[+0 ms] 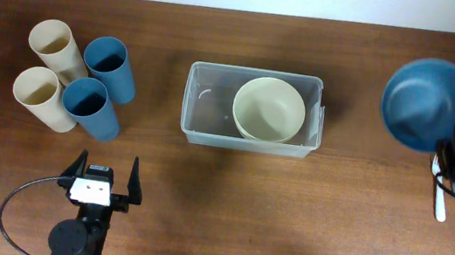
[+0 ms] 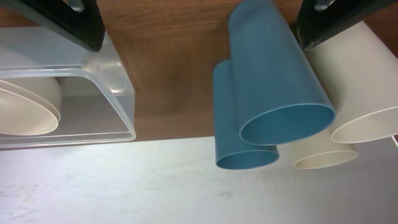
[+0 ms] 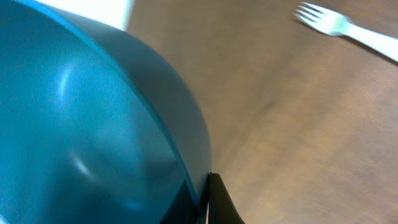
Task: Pack container
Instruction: 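Lift the blue bowl and carry it left over the container, then lower the blue bowl into the cream bowl and release it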
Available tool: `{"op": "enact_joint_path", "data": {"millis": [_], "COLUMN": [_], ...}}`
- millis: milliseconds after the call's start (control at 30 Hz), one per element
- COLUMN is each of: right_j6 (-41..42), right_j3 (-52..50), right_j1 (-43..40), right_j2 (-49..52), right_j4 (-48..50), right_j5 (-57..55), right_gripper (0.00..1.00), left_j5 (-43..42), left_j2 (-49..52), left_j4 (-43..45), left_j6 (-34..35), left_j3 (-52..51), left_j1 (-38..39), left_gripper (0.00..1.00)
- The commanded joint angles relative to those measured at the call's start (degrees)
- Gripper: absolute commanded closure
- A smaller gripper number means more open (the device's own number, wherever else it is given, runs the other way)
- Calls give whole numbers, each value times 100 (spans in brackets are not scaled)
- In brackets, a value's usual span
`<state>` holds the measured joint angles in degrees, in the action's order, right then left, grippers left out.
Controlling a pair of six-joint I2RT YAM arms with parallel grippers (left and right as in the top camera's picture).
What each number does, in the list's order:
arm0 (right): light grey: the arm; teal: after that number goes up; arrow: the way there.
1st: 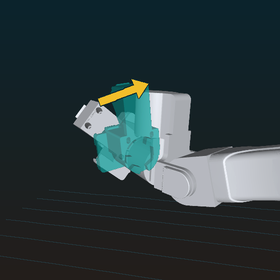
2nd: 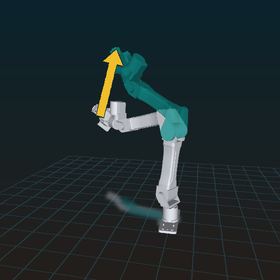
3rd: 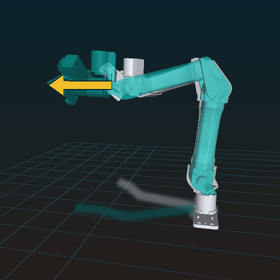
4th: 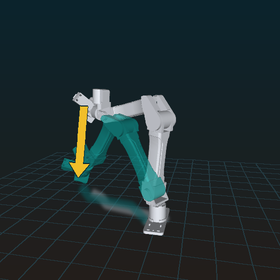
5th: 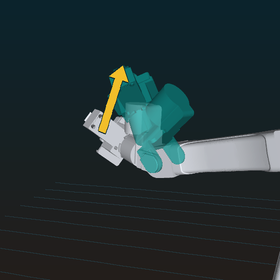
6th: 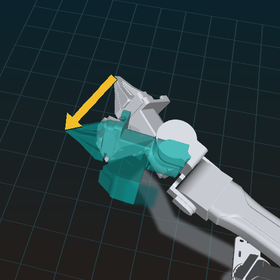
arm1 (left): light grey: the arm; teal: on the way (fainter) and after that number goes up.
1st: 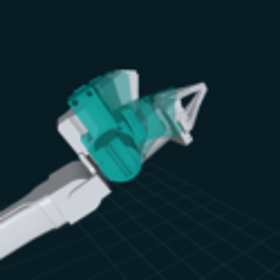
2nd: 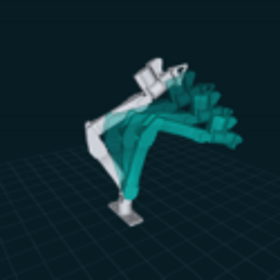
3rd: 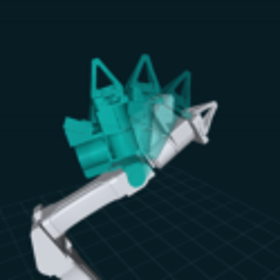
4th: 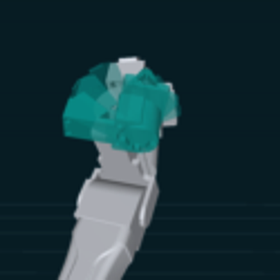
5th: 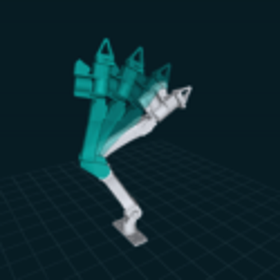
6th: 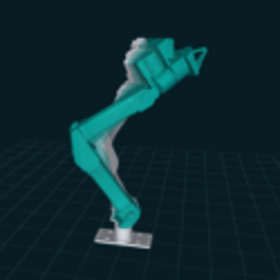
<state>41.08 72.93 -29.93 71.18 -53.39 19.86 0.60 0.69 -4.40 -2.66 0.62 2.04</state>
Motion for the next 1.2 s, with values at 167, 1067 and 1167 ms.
{"op": "enact_joint_path", "data": {"millis": [167, 1067, 1167], "right_j6": [-175, -168, -168], "right_j3": [728, 728, 728], "right_j1": [1794, 4148, 4148], "right_j2": [-24, 3010, 3014], "right_j4": [645, 1287, 1193], "right_j5": [748, -841, -1008], "right_gripper": [96, 96, 96], "left_j5": [-72, -72, -72], "left_j2": [-39, -39, -39], "left_j4": [-37, -37, -37], "left_j6": [-109, -109, -109], "left_j3": [-11, -11, -11], "left_j1": [-39, -39, -39], "left_gripper": [0, 0, 0]}}
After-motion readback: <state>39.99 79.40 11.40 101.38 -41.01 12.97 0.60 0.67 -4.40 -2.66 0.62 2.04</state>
